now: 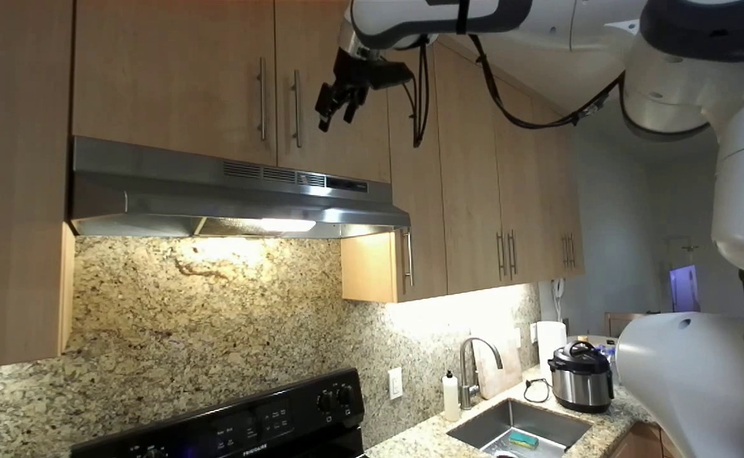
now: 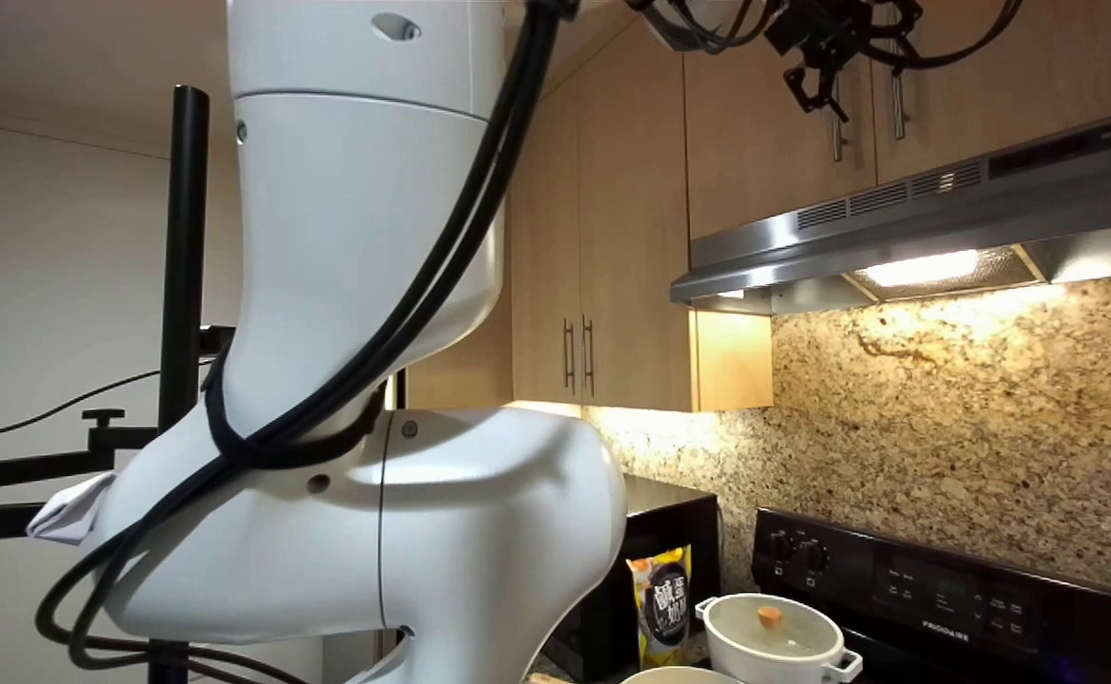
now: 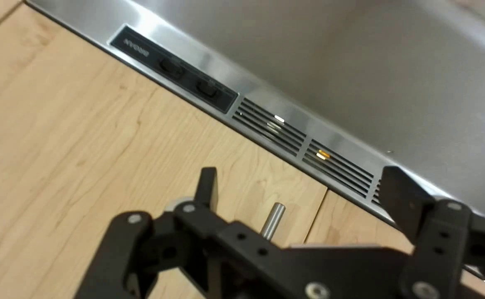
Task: Turn on the light of the hood
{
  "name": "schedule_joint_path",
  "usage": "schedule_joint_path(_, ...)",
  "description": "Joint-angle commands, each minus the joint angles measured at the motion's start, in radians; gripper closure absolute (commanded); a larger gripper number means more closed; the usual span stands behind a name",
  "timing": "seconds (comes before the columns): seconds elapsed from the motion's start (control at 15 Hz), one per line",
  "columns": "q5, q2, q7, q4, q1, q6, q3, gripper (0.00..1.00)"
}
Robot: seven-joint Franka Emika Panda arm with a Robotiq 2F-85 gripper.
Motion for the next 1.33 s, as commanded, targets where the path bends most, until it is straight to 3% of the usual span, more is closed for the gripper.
schedule_joint_path(0.0, -0.135, -0.188, 0.192, -0.204, -0.103, -0.149, 0.236, 0.0)
schedule_joint_path(0.27, -0.084, -0.323, 0.351, -0.428, -0.146, -0.235, 0.313, 0.0)
schedule_joint_path(0.53, -0.096, -0.425, 0.458, -0.672, -0.193, -0.215, 0.297, 0.0)
schedule_joint_path(0.6, 0.019, -0.377, 0.405, -0.734, -0.363, -0.108, 0.343, 0.0)
schedule_joint_path(0.67, 0.053, -0.379, 0.393, -0.778, -0.397, -0.064, 0.34, 0.0)
schedule_joint_path(0.8, 0.137, -0.347, 0.327, -0.874, -0.53, 0.109, 0.351, 0.0)
schedule_joint_path(0.87, 0.049, -0.389, 0.373, -0.906, -0.397, 0.134, 0.241, 0.0)
schedule_joint_path(0.93, 0.204, -0.294, 0.264, -0.942, -0.641, 0.247, 0.363, 0.0)
schedule_joint_path(1.13, 0.376, -0.213, 0.155, -1.017, -0.769, 0.387, 0.416, 0.0)
schedule_joint_path(1.27, 0.496, -0.176, 0.085, -1.05, -0.847, 0.394, 0.481, 0.0)
